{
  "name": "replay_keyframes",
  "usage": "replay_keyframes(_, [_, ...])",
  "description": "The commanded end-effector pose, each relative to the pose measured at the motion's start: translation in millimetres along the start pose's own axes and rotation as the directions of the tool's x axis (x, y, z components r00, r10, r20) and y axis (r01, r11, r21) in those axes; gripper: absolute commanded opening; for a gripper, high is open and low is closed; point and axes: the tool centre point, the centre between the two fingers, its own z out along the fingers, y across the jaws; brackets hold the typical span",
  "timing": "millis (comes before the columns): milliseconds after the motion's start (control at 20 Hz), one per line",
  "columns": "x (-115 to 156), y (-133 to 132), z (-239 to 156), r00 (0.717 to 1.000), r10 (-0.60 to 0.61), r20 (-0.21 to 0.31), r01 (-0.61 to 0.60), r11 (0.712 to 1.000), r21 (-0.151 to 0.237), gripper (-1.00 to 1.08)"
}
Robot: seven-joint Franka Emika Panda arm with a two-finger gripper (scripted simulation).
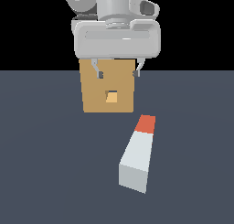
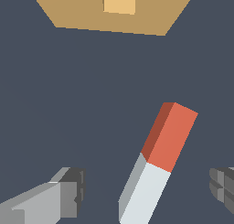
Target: Insert the peg into the horizontal hole in a box.
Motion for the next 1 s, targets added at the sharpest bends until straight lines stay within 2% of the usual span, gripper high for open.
replay_keyframes(0, [0.0, 0.0, 0.0, 1.000, 0.000, 0.000, 0.000, 1.000, 0.000, 1.00])
replay_keyframes(300, [-6.8, 3.9, 8.0, 1.000, 0.030, 0.001, -0.030, 1.000, 0.002, 1.00])
replay_keyframes(600, [-28.3, 14.6, 32.5, 0.993, 0.122, 0.003, -0.122, 0.993, 0.007, 1.00])
replay_keyframes(950, [-70.5, 28.7, 77.3, 0.957, 0.288, 0.007, -0.289, 0.957, 0.017, 1.00])
